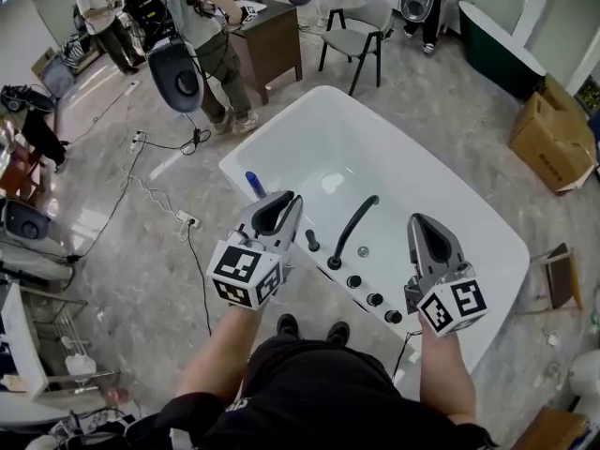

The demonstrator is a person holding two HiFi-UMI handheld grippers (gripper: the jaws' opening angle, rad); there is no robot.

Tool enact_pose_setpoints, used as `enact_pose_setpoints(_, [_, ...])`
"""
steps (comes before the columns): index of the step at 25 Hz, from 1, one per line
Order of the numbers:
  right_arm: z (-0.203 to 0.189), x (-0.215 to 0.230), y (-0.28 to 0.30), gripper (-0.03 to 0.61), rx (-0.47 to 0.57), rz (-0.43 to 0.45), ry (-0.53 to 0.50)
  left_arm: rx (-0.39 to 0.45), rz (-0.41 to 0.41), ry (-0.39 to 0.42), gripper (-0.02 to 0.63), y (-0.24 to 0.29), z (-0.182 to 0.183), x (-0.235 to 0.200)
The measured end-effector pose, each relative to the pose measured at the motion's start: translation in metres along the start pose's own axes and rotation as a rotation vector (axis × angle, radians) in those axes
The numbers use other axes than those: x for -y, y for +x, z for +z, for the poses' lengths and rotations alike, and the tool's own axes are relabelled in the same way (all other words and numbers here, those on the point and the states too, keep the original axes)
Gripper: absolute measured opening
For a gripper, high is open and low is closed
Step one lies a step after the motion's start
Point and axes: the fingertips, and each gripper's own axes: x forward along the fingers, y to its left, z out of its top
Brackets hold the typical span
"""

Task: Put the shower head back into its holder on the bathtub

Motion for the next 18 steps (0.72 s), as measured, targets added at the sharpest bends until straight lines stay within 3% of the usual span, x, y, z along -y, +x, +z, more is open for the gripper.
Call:
enact_pose_setpoints(7, [0.018,0.036,0.003,0.011,0.067,-0.148,-0.052,0.003,0.071,0.056,0.029,0.007,0.007,-0.018])
enact_pose_setpoints(12, [0.024,0.029,0.017,0.011,0.088,-0.135,-0.042,-0.013,0.100,0.060,0.025,0.004,0.001,-0.037])
enact_pose_setpoints(18, [0.027,0.019,0.018,0.011,0.091,-0.122,-0.017,-0.014,0.079,0.059,0.023,0.005,0.004,-0.038])
